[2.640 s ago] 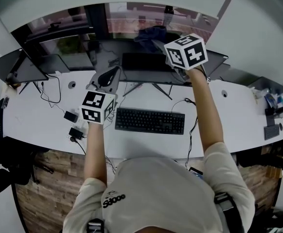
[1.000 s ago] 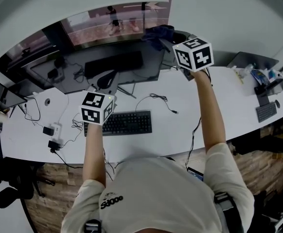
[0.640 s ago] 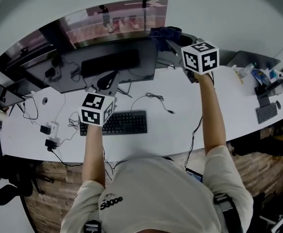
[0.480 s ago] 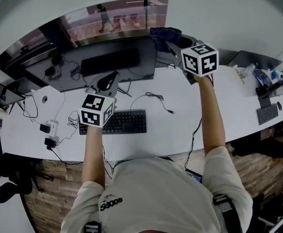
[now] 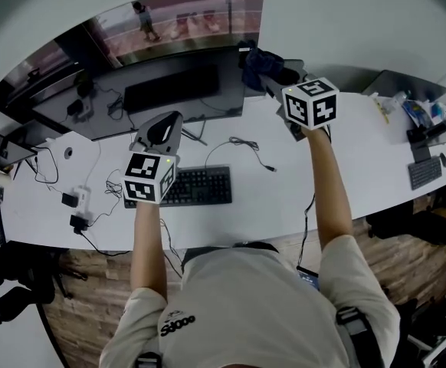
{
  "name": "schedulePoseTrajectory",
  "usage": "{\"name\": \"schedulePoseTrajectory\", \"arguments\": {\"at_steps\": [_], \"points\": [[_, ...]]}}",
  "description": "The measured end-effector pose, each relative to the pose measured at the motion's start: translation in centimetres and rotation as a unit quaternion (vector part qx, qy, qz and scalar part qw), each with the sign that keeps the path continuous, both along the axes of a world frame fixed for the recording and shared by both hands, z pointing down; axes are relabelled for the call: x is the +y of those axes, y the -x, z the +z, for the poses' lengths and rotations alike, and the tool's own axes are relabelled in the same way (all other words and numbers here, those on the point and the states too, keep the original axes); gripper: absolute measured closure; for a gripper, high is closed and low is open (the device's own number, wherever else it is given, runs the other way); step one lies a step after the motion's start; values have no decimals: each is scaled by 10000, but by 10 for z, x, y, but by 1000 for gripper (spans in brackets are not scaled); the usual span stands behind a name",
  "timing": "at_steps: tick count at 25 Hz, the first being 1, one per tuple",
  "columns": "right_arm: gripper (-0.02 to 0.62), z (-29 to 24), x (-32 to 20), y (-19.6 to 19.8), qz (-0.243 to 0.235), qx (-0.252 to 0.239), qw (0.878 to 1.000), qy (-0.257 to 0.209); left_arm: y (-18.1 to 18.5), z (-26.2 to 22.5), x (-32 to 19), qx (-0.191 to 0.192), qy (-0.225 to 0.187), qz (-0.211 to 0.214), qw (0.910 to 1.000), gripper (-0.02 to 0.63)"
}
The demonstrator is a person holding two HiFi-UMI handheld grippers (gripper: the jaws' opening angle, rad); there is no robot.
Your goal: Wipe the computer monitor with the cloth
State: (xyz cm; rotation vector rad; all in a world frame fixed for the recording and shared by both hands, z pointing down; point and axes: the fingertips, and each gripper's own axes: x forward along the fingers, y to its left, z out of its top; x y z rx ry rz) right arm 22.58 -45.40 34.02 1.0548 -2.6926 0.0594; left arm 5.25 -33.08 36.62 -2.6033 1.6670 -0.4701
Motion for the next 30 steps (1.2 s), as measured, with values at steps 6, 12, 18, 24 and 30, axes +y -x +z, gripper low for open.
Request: {"name": "schedulePoseTrajectory", "arguments": {"at_steps": [6,12,18,24,30], "points": [[491,49,-1,7,16,182,9994,279,17,12,-4,139,-16,-160,9998,588],[491,91,-7,9,95,281,9982,512,34,30,-6,83,23,-330,9994,588],[491,129,-17,13,194,340,9969,679,52,47,-3,92,76,-544,9984,588],[491,176,-23,13,337,555,9936,923,63,71,2,220,242,-724,9968,588],[491,223,-30,13,472,803,9888,1163,72,93,4,317,371,-866,9950,588]]}}
